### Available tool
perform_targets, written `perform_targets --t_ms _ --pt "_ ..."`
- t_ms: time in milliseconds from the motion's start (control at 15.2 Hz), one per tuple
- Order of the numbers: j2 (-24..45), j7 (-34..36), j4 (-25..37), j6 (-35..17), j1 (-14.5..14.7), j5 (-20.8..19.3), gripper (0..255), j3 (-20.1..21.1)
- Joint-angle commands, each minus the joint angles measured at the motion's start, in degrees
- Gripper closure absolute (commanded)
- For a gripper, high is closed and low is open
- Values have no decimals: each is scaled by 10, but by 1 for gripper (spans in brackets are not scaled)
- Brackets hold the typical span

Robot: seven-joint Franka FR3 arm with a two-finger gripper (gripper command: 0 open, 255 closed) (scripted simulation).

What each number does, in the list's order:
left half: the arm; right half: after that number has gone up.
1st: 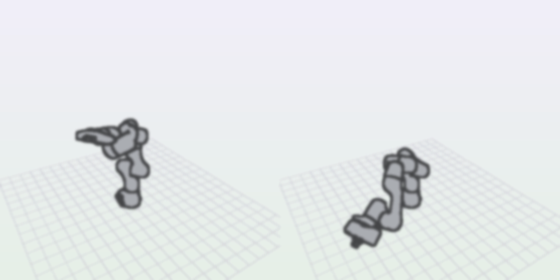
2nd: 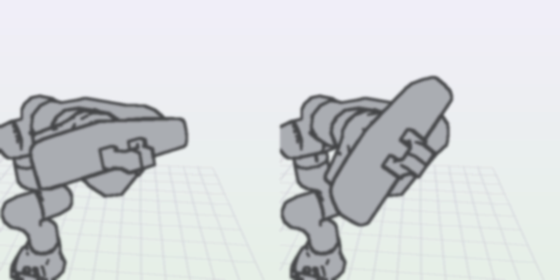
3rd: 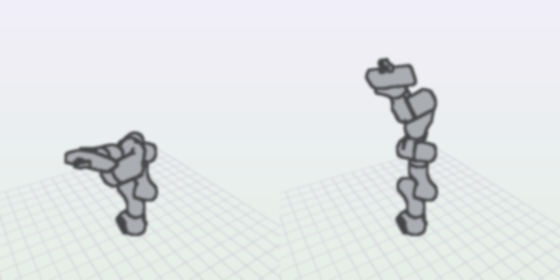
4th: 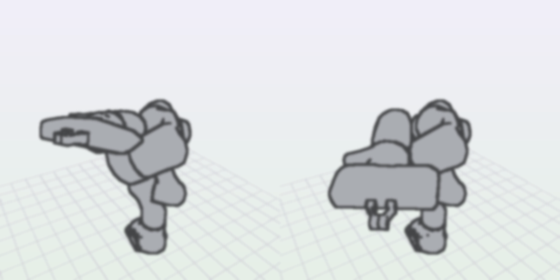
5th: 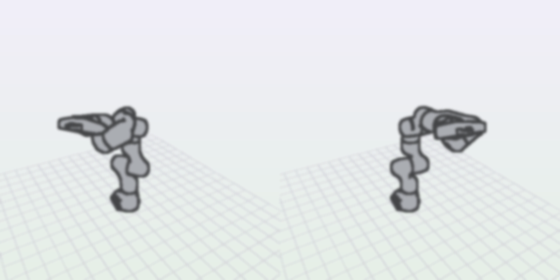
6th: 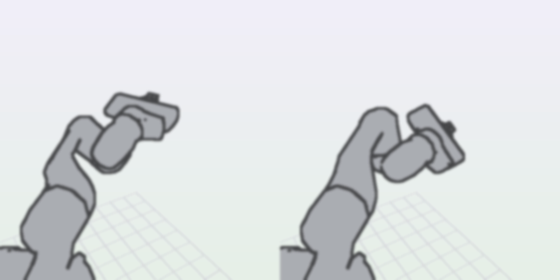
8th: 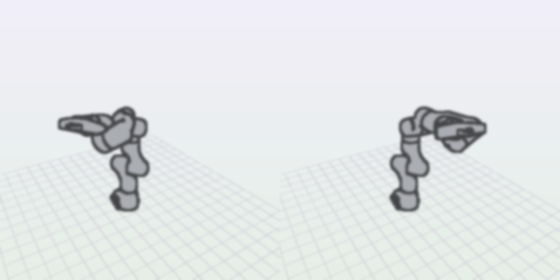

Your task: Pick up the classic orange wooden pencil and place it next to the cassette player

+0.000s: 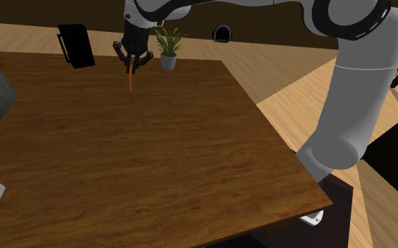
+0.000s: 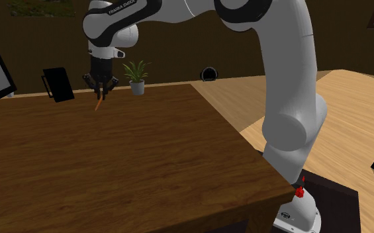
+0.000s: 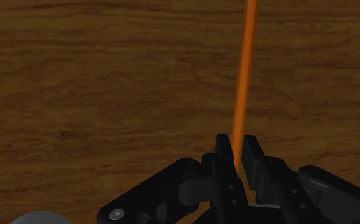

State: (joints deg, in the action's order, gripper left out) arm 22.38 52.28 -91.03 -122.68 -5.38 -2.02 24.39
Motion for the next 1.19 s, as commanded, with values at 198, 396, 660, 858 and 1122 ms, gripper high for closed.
perform_targets --t_ms 198,396,660,858,1122 --pt "0 0 0 0 0 0 0 0" --pt "-9 -2 6 15 -3 4 0 1" --pt "-31 -8 28 58 -10 14 0 4" --pt "-31 -8 28 58 -10 14 0 4" --pt "-31 -8 28 58 -10 14 0 4"
